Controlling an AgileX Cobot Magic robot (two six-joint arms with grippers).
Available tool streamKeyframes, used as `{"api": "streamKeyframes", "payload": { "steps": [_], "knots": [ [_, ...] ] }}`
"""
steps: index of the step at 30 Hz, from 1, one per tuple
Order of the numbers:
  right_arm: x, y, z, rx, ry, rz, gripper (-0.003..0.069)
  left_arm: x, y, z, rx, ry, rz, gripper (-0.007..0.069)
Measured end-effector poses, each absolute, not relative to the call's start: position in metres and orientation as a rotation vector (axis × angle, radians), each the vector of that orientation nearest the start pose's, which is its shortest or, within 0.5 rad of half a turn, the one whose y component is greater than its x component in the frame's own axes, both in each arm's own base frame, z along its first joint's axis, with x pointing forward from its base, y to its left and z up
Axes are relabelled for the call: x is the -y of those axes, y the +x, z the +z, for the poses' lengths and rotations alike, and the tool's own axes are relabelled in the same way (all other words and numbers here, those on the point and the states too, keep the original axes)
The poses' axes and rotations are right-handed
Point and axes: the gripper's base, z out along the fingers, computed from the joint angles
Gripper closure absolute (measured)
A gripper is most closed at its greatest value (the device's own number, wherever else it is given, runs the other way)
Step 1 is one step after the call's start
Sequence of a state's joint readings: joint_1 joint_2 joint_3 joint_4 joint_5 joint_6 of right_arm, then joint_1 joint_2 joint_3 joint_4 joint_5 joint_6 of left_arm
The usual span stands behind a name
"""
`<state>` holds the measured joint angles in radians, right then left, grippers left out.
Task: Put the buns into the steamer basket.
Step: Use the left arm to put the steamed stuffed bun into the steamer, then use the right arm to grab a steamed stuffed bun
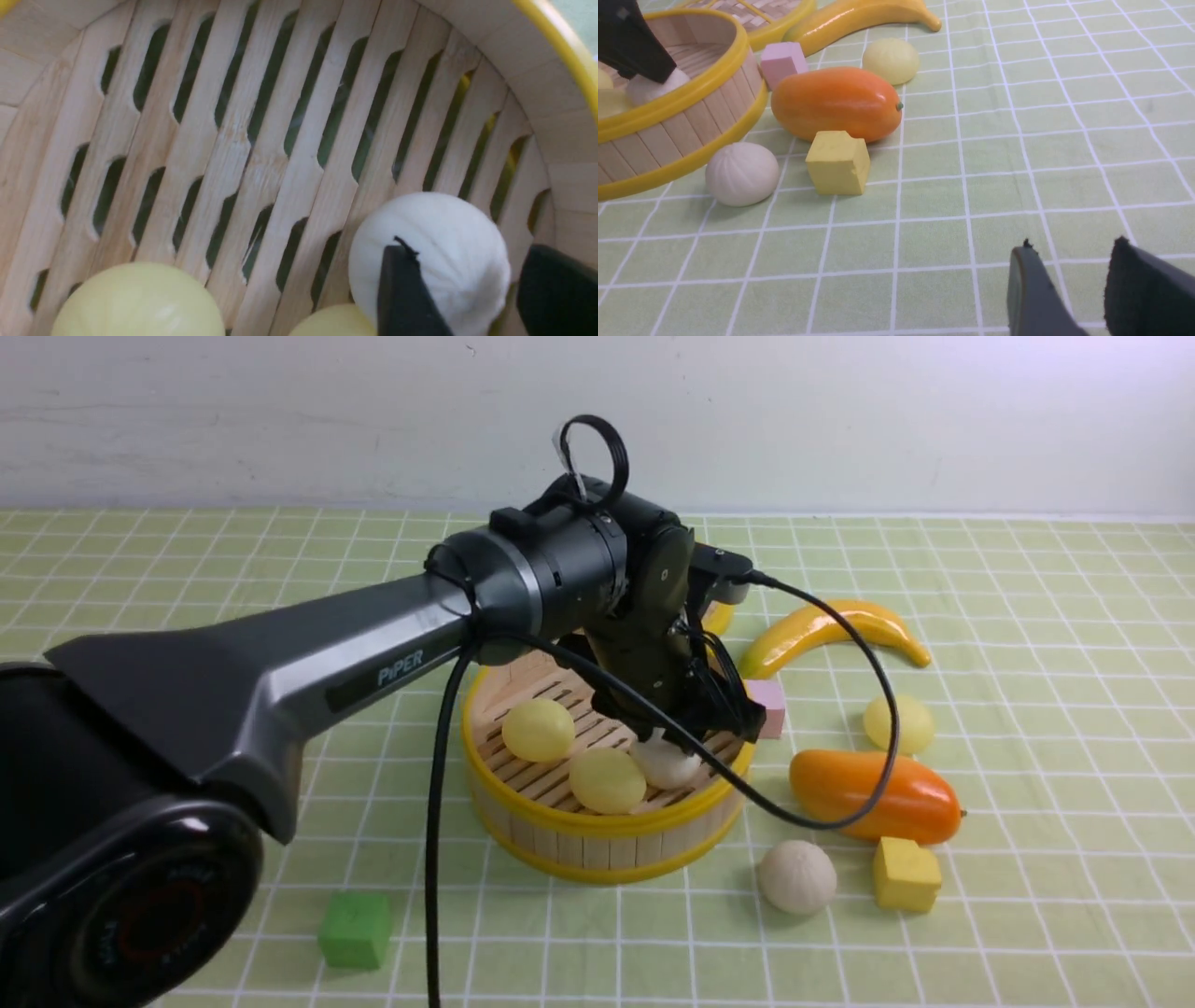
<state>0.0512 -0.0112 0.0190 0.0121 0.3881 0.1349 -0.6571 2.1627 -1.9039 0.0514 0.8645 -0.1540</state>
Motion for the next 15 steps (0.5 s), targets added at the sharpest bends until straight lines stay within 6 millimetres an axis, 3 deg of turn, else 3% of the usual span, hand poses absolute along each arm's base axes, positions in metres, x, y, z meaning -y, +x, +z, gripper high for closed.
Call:
{"api": "streamKeyframes", "payload": {
  "steps": [1,4,5,6,7,8,9,12,15],
  "knots": [
    [-0.003,0.052,0.173,-1.880,0.086,0.140,0.0418,0.294,0.386,0.241,-2.527,0.681,-0.228,0.0260],
    [-0.003,0.052,0.173,-1.880,0.086,0.140,0.0418,0.283,0.365,0.296,-2.480,0.666,-0.270,0.0244],
    [-0.003,0.052,0.173,-1.880,0.086,0.140,0.0418,0.281,0.363,0.303,-2.469,0.662,-0.278,0.0249],
    [-0.003,0.052,0.173,-1.880,0.086,0.140,0.0418,0.274,0.351,0.328,-2.451,0.653,-0.296,0.0305],
    [-0.003,0.052,0.173,-1.880,0.086,0.140,0.0418,0.272,0.349,0.331,-2.448,0.652,-0.299,0.0314],
    [-0.003,0.052,0.173,-1.880,0.086,0.140,0.0418,0.260,0.333,0.357,-2.420,0.641,-0.322,0.0418],
    [-0.003,0.052,0.173,-1.880,0.086,0.140,0.0418,0.253,0.324,0.368,-2.409,0.637,-0.330,0.0484],
    [-0.003,0.052,0.173,-1.880,0.086,0.140,0.0418,0.234,0.298,0.384,-2.384,0.628,-0.352,0.0634],
    [-0.003,0.052,0.173,-1.880,0.086,0.140,0.0418,0.216,0.275,0.386,-2.362,0.619,-0.375,0.0638]
  ]
}}
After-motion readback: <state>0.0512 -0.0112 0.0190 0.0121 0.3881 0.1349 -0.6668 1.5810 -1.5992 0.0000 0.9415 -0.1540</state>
